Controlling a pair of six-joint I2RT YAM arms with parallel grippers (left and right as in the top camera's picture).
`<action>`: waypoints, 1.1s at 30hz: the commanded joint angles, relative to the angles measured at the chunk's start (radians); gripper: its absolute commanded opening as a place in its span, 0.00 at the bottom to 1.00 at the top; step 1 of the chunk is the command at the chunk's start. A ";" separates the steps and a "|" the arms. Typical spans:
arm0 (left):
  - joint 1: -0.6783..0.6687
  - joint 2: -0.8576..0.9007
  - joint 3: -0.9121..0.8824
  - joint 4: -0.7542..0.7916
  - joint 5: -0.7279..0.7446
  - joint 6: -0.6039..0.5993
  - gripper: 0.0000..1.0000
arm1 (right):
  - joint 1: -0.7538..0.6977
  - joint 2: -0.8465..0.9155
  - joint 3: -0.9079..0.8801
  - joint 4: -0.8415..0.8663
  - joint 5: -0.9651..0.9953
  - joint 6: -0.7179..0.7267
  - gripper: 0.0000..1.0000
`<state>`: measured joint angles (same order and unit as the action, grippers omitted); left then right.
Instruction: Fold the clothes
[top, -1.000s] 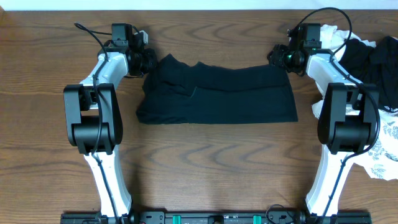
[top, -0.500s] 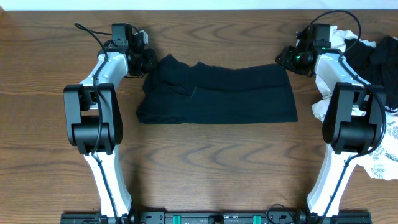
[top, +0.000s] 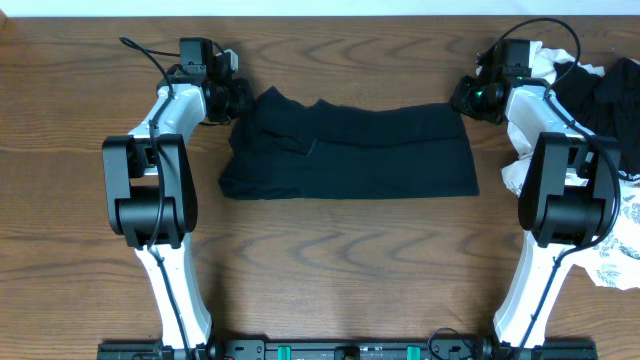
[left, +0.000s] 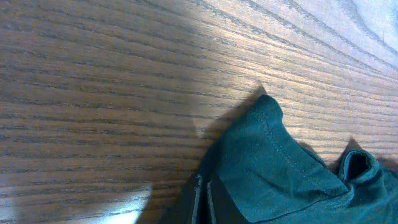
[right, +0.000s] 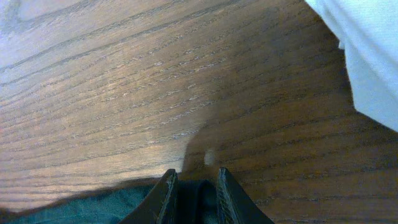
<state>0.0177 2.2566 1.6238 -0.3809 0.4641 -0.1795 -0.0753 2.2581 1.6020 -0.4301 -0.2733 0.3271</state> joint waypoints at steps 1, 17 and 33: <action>0.003 0.019 -0.012 -0.004 -0.002 0.009 0.06 | 0.005 0.041 -0.020 -0.019 0.010 0.001 0.20; 0.003 0.019 -0.012 -0.004 -0.002 0.009 0.06 | 0.005 0.041 -0.020 -0.029 -0.046 -0.006 0.28; 0.003 0.019 -0.012 -0.003 -0.002 0.009 0.06 | 0.019 0.041 -0.020 -0.039 -0.053 -0.006 0.30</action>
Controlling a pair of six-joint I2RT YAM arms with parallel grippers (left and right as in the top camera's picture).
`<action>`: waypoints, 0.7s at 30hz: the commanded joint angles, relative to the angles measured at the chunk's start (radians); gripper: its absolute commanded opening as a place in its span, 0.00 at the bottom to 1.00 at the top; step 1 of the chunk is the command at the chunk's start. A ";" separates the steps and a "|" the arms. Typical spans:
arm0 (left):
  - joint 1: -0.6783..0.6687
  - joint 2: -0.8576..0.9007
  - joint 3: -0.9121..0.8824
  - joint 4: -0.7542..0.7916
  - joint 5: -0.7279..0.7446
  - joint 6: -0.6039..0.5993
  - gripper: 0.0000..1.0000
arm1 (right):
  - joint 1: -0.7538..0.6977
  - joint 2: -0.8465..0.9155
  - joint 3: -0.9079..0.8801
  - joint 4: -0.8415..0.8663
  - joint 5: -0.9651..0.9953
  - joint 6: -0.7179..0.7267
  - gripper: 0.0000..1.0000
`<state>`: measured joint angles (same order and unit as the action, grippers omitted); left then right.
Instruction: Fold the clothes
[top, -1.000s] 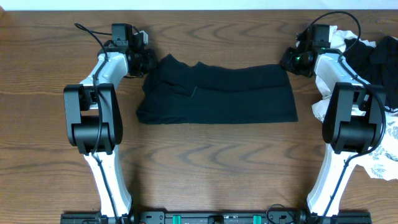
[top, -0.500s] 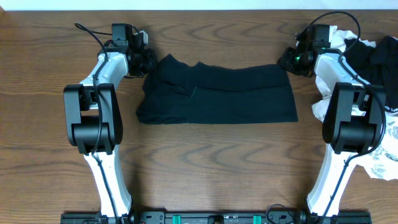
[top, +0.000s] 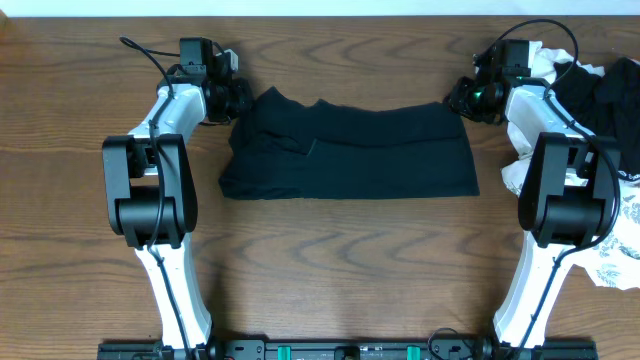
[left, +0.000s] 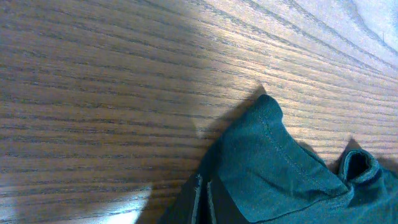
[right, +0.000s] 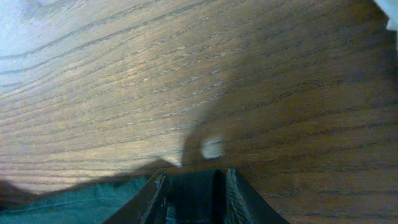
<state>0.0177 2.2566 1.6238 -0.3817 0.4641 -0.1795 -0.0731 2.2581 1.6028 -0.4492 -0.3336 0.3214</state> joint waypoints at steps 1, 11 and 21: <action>0.003 0.019 -0.012 -0.003 -0.002 0.009 0.06 | 0.016 0.041 -0.021 -0.019 0.003 -0.001 0.30; 0.003 0.019 -0.012 -0.003 -0.002 0.009 0.06 | 0.016 0.041 -0.021 -0.018 -0.041 0.000 0.19; 0.003 0.017 -0.012 -0.005 0.000 0.009 0.06 | 0.014 0.036 -0.019 -0.012 -0.031 0.000 0.01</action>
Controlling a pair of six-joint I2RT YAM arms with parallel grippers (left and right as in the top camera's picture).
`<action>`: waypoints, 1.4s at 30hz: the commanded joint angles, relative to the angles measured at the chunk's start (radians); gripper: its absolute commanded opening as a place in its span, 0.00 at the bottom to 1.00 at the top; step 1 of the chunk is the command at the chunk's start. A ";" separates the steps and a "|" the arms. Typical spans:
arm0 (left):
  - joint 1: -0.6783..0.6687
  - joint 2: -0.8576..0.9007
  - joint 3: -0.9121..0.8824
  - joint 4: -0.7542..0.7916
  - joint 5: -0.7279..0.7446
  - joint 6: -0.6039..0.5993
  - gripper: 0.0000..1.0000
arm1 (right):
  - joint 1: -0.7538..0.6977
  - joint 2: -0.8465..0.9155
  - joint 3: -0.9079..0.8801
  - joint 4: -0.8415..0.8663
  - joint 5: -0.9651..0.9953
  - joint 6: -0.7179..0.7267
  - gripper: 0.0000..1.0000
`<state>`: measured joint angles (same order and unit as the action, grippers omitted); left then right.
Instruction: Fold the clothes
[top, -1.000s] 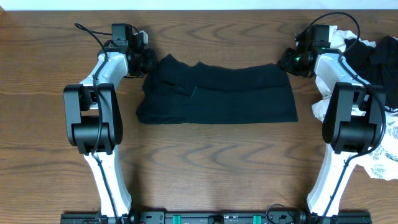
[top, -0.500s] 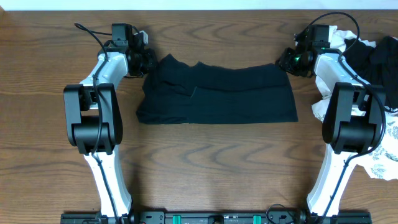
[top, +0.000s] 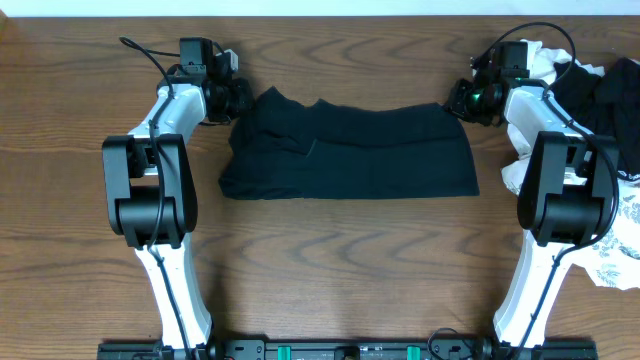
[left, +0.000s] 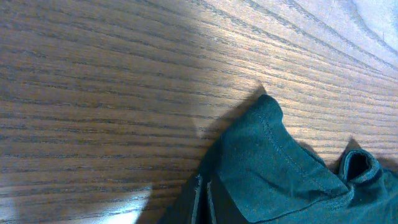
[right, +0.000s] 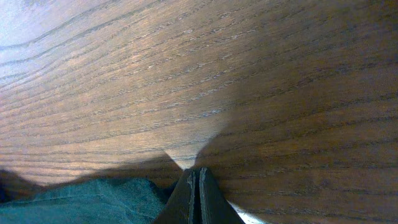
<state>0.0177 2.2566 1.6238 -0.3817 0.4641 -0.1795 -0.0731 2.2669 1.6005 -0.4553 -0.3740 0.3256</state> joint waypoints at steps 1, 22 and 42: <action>0.003 0.013 -0.012 -0.007 0.000 0.010 0.06 | 0.013 0.023 -0.016 -0.004 0.014 -0.005 0.01; 0.003 -0.117 -0.011 -0.127 -0.001 0.009 0.06 | 0.012 -0.053 -0.016 -0.054 0.094 -0.004 0.02; 0.003 -0.138 -0.011 -0.282 -0.001 0.010 0.06 | 0.013 -0.151 -0.016 -0.146 0.189 -0.005 0.05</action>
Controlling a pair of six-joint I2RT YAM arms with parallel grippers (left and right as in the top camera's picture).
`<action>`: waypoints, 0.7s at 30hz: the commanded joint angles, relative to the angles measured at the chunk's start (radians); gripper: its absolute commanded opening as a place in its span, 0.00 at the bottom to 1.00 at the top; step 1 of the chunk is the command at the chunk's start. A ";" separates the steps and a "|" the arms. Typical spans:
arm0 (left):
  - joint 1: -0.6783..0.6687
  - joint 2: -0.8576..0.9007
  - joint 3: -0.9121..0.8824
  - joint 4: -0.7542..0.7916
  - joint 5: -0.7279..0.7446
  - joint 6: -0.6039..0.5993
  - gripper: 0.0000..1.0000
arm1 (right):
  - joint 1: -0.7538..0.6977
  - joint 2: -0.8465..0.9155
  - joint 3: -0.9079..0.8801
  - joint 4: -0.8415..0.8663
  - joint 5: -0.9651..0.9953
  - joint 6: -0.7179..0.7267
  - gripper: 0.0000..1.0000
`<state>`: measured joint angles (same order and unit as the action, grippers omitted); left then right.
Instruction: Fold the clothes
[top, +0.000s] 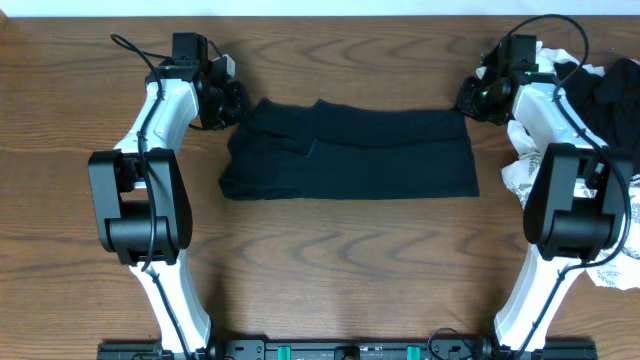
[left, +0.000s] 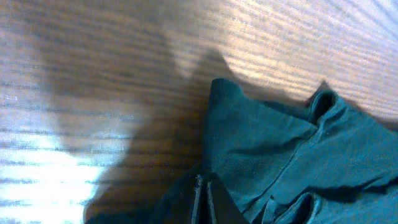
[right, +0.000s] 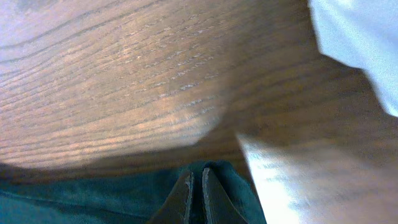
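A dark teal-black garment (top: 350, 150) lies spread flat across the middle of the wooden table (top: 350, 270). At its far-left corner my left gripper (top: 232, 104) is shut on the cloth. In the left wrist view the gripper (left: 203, 186) is closed, with rumpled fabric (left: 267, 149) bunched around it. My right gripper (top: 466, 100) is at the far-right corner. In the right wrist view that gripper (right: 195, 186) pinches the hem of the garment (right: 93, 199).
A pile of other clothes (top: 610, 100), black, white and patterned, lies along the table's right edge behind my right arm. A white piece (right: 360, 43) of it shows close to the right gripper. Bare wood lies in front of the garment.
Both arms have shifted outward and both grippers now hold the far corners. The peaked left corner is drawn out, so the far edge lies straighter. White cloth has come into the right wrist view.
My left gripper stayed shut on the far-left corner throughout. My right gripper was slightly open at the far-right corner, then wider open, then shut at the cloth's edge. Now both hold their corners and the far edge is stretched between them.
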<state>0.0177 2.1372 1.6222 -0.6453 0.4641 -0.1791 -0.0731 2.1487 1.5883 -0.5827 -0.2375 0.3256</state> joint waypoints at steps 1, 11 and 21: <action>0.003 -0.019 -0.010 -0.028 -0.001 0.010 0.06 | 0.013 -0.033 -0.003 -0.026 0.055 -0.005 0.05; 0.003 -0.024 -0.010 -0.098 0.000 0.009 0.06 | 0.013 -0.033 -0.004 -0.085 0.059 -0.005 0.05; 0.005 -0.032 -0.010 -0.170 -0.001 0.010 0.06 | 0.013 -0.033 -0.004 -0.139 0.084 -0.005 0.06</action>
<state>0.0177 2.1372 1.6215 -0.8043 0.4644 -0.1791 -0.0731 2.1361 1.5879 -0.7162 -0.1772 0.3256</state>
